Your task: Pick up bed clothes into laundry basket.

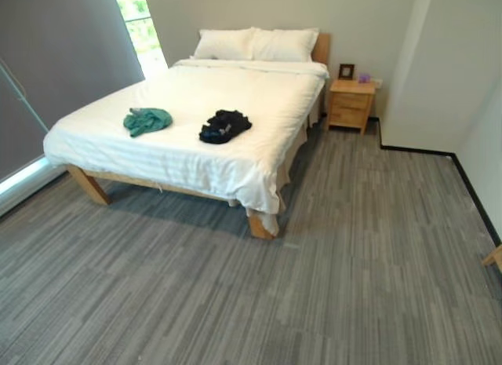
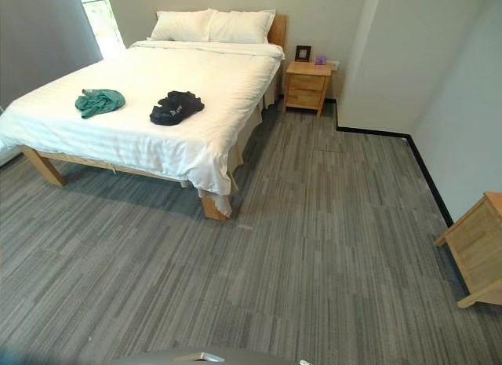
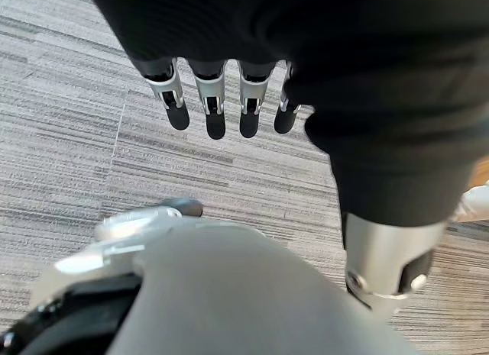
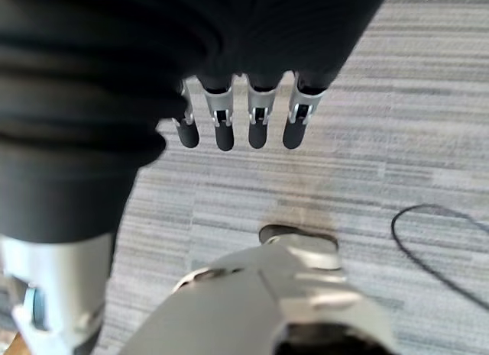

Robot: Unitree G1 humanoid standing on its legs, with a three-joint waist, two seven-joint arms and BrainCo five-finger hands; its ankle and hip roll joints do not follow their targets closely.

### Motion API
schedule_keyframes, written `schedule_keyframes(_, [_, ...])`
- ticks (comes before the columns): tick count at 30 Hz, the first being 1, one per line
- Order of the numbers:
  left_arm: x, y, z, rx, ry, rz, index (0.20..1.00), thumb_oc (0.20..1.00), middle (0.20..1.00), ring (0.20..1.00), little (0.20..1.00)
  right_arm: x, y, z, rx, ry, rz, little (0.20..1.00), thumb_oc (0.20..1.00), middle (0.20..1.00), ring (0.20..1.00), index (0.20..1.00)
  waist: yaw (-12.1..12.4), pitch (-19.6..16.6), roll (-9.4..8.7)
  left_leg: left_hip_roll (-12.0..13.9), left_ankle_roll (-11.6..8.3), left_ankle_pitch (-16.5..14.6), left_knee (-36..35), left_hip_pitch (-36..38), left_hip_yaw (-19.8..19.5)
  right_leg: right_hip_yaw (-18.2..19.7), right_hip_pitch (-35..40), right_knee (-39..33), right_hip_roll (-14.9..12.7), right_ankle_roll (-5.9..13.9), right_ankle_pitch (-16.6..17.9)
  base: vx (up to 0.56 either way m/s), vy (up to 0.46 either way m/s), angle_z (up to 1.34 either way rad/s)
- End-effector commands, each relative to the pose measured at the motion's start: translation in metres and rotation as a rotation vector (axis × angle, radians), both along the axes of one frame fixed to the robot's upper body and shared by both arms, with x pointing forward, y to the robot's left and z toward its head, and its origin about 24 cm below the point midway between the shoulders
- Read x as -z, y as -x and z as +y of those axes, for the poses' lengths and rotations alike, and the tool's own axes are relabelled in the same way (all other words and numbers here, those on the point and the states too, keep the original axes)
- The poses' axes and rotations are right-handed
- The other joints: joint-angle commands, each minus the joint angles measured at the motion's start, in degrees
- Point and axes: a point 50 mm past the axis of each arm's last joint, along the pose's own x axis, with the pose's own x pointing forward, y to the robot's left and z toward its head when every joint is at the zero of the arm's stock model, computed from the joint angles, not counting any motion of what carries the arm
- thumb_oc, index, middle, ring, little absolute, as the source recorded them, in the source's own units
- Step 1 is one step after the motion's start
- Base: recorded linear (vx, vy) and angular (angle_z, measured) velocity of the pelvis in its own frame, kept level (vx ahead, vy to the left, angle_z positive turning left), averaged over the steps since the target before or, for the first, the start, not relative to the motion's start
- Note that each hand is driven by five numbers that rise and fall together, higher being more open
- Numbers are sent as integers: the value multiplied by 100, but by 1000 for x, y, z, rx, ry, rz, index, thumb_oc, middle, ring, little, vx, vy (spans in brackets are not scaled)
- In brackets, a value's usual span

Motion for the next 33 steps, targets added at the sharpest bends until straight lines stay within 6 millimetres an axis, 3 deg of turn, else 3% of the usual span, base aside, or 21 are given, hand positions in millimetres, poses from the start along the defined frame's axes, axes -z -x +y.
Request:
schedule_keyframes(1, [0, -10, -5, 10, 9, -16, 1000, 1000, 1000, 1000, 1000, 1, -2, 5, 5, -14, 15, 1000, 1000, 1000, 1000, 1000, -38, 50, -319, -329, -268, 519, -687, 329, -64, 177, 916, -1619, -405, 870, 1012, 3, 5, -5])
schedule_keyframes(5, [0, -9, -4, 34, -9, -11, 1000, 1000, 1000, 1000, 1000, 2, 1, 5, 5, -13, 25, 1000, 1000, 1000, 1000, 1000, -44, 29, -324, -335, -264, 499, -687, 348, -60, 184, 927, -1630, -407, 871, 1010, 6, 4, -7])
schedule_keyframes(8, [-1, -12, 0, -14, -21, -22, 1000, 1000, 1000, 1000, 1000, 0, -4, 1, 126, -18, -22, 1000, 1000, 1000, 1000, 1000, -60, -14, -311, -335, -273, 478, -687, 378, -44, 206, 955, -1647, -402, 878, 999, 3, 5, -2])
schedule_keyframes(9, [-6, -34, 5, -57, -26, -105, 1000, 1000, 1000, 1000, 1000, -4, -24, -6, 189, -18, -112, 1000, 1000, 1000, 1000, 1000, -87, -40, -290, -328, -282, 469, -687, 408, -18, 224, 969, -1656, -399, 883, 1002, -3, 15, -10])
schedule_keyframes(11, [-9, -45, 5, -61, -21, -147, 1000, 1000, 1000, 1000, 1000, -6, -36, -9, 180, -13, -154, 1000, 1000, 1000, 1000, 1000, -92, -41, -284, -329, -284, 471, -687, 413, -12, 224, 969, -1656, -398, 884, 1006, -15, 13, -11])
schedule_keyframes(13, [-18, -74, 10, -55, -20, -243, 1000, 1000, 1000, 1000, 1000, -18, -76, -18, 137, 8, -280, 1000, 1000, 1000, 1000, 1000, -99, -57, -260, -324, -296, 482, -687, 408, -8, 230, 959, -1657, -396, 895, 1020, -14, 5, -3])
schedule_keyframes(14, [-18, -74, 10, -55, -20, -243, 1000, 1000, 1000, 1000, 1000, -18, -76, -18, 137, 8, -280, 1000, 1000, 1000, 1000, 1000, -99, -53, -260, -323, -297, 480, -687, 411, -8, 230, 961, -1656, -396, 895, 1019, -44, 7, -2])
schedule_keyframes(15, [-34, -109, 12, -43, -9, -402, 1000, 1000, 1000, 1000, 1000, -41, -123, -20, 101, 10, -505, 1000, 1000, 1000, 1000, 1000, -125, -34, -234, -322, -298, 507, -687, 383, 7, 257, 926, -1650, -388, 898, 1035, -49, 11, -2])
schedule_keyframes(16, [-45, -124, 12, -30, 5, -493, 1000, 1000, 1000, 1000, 1000, -56, -141, -19, 82, 0, -617, 1000, 1000, 1000, 1000, 1000, -139, -21, -221, -320, -299, 519, -687, 373, 12, 267, 909, -1644, -388, 901, 1042, -59, 13, -4])
schedule_keyframes(18, [-75, -148, 19, -4, 18, -679, 1000, 1000, 1000, 1000, 1000, -93, -167, -20, 10, 8, -831, 1000, 1000, 1000, 1000, 1000, -152, -1, -199, -316, -299, 536, -687, 352, 28, 269, 888, -1643, -388, 909, 1057, -18, 6, -2])
schedule_keyframes(19, [-75, -147, 19, -4, 18, -675, 1000, 1000, 1000, 1000, 1000, -93, -165, -20, 10, 8, -827, 1000, 1000, 1000, 1000, 1000, -151, -12, -202, -315, -300, 532, -687, 360, 28, 268, 896, -1643, -387, 910, 1054, 0, 0, 0])
schedule_keyframes(20, [-106, -159, 25, 38, 20, -833, 1000, 1000, 1000, 1000, 1000, -128, -177, -19, -29, 2, -1014, 1000, 1000, 1000, 1000, 1000, -156, 12, -185, -316, -291, 536, -687, 343, 18, 266, 876, -1639, -394, 919, 1060, 0, 0, 0])
schedule_keyframes(27, [-163, -177, 30, 64, 55, -1079, 1000, 1000, 1000, 1000, 1000, -182, -190, -14, -176, 72, -1242, 1000, 1000, 1000, 1000, 1000, -130, 29, -192, -317, -269, 518, -687, 345, -29, 233, 917, -1647, -410, 920, 1027, 0, 0, 0])
schedule_keyframes(29, [-173, -177, 28, 42, 62, -1139, 1000, 1000, 1000, 1000, 1000, -181, -184, -8, -176, 60, -1246, 1000, 1000, 1000, 1000, 1000, -133, 56, -194, -310, -271, 507, -687, 360, -35, 228, 939, -1652, -409, 906, 1008, 0, 0, 0])
schedule_keyframes(33, [-154, -168, 22, -41, 95, -1074, 1000, 1000, 1000, 1000, 1000, -153, -170, 0, -160, 16, -1126, 1000, 1000, 1000, 1000, 1000, -157, 114, -191, -296, -283, 507, -687, 387, -21, 243, 955, -1653, -392, 879, 991, 0, 0, 0])
